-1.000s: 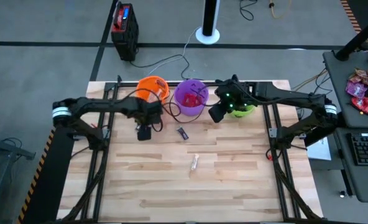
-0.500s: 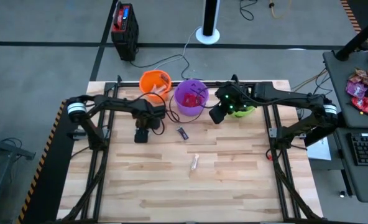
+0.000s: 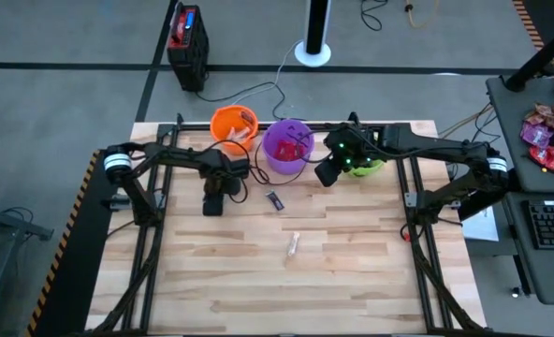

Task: Sort candy by brand, put in halloween buckets
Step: Put the brown chocolate bar into the green bucket

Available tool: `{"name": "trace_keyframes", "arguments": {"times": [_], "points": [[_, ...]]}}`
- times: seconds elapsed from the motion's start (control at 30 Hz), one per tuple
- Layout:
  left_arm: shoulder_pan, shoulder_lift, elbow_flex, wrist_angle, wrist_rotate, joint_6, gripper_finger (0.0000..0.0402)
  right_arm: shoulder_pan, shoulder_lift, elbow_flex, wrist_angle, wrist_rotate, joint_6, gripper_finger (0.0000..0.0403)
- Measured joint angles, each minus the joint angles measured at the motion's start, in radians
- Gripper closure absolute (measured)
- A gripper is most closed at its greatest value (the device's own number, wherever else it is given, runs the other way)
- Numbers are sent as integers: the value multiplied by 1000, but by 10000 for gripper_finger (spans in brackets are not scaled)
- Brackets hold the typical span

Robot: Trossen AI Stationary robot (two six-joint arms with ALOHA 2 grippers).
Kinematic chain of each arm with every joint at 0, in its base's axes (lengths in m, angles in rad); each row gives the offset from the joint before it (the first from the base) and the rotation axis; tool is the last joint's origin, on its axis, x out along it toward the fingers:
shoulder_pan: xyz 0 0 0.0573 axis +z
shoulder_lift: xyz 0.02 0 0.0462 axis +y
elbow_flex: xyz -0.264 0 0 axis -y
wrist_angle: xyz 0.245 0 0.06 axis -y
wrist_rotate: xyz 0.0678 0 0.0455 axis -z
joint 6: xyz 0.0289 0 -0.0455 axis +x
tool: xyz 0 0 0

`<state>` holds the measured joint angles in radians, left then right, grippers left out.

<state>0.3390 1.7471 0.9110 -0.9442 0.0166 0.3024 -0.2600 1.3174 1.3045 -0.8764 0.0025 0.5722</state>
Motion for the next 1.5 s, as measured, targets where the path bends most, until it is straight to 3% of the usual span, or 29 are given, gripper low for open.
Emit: {"name": "trace_keyframes", "arguments": {"times": [0.23,0.47,0.73,0.8,0.9,1.03,1.3,1.5], "points": [[-19,-128,46,-111,280,27,396,0,0,0,0,0,-10,284],[-22,-335,182,-128,428,31,399,13,0,0,71,-31,-98,284],[-20,-454,401,371,373,-50,400,101,36,0,659,-106,-421,284],[-21,-454,440,480,315,-85,400,117,48,0,812,-87,-478,284],[-20,-447,488,535,250,-103,401,130,53,0,962,24,-513,284],[-22,-434,500,549,172,-137,401,146,51,0,1050,143,-576,284],[-38,-398,496,589,163,-191,401,150,59,4,1067,149,-587,284],[-52,-354,519,613,156,-212,401,151,64,9,1061,213,-586,284]]}}
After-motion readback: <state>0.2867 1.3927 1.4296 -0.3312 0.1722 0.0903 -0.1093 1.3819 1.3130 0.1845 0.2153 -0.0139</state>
